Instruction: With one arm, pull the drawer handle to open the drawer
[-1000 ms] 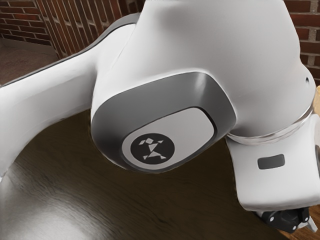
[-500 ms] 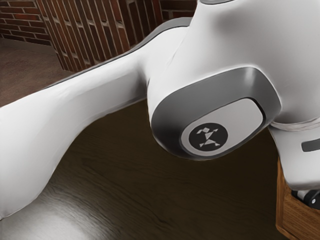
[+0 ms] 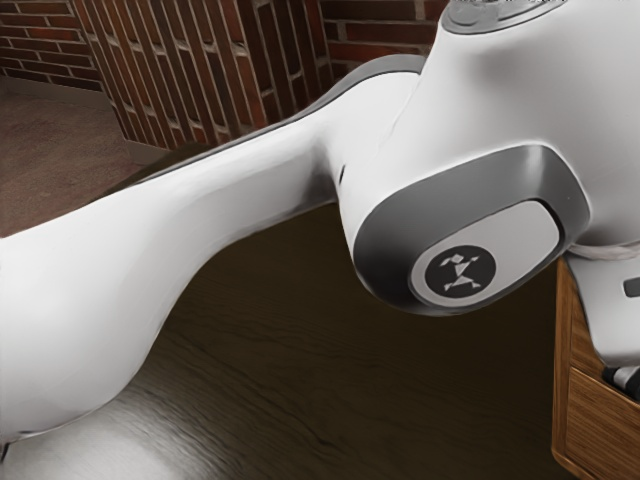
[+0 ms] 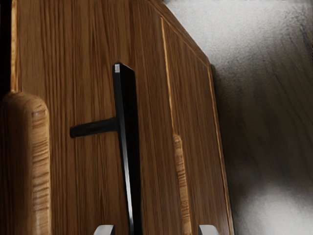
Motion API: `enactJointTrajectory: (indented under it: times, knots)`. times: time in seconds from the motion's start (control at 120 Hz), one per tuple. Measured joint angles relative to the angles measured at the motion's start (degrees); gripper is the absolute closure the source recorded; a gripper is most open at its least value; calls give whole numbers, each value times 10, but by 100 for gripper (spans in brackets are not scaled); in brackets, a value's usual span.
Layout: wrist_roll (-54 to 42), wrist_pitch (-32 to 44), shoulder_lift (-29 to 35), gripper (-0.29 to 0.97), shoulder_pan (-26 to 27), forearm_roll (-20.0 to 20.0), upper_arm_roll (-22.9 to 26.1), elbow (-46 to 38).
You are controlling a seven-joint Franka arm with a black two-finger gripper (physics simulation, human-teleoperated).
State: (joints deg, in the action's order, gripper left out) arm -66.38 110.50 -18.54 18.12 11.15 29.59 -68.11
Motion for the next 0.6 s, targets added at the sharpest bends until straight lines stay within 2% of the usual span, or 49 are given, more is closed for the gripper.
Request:
enactJointTrajectory:
  times: [0.117,0.225,0.6]
  knots:
    - [-2,3,7,64,20,-1,-18,-10]
    - [-3,4,43,70,26,-2,-19,-52]
    - [2,18,189,75,12,-6,-8,-217]
